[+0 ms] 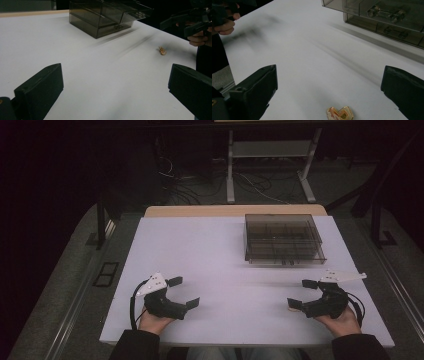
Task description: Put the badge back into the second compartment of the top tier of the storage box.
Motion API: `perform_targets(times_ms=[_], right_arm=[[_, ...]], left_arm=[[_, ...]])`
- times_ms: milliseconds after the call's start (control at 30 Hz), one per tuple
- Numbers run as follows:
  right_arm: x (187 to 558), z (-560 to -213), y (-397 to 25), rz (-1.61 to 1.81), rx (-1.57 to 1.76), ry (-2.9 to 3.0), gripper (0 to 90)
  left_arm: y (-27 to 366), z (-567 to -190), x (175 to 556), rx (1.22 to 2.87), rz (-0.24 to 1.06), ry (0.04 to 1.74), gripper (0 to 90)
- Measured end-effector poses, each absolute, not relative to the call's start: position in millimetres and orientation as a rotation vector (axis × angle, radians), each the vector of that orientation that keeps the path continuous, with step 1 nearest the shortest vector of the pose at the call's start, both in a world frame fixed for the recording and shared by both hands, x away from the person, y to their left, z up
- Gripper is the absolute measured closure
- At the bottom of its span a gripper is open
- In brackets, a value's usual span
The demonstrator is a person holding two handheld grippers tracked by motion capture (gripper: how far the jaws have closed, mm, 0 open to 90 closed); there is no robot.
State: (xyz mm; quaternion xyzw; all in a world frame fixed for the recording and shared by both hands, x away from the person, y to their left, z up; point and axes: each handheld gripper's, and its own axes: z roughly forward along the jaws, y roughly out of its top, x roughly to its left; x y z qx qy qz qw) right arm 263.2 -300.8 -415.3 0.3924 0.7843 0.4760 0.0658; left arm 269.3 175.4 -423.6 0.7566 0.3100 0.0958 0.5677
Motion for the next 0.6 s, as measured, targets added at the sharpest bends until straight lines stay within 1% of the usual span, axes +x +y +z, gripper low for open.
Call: perform_targets(times_ms=[600], right_arm=[[262.9,-414.3,-302.4,1.431,1.193,2.369,0.1]], left_arm=[[174.3,-425.2,269.5,1.772,0.206,0.732,0.0]])
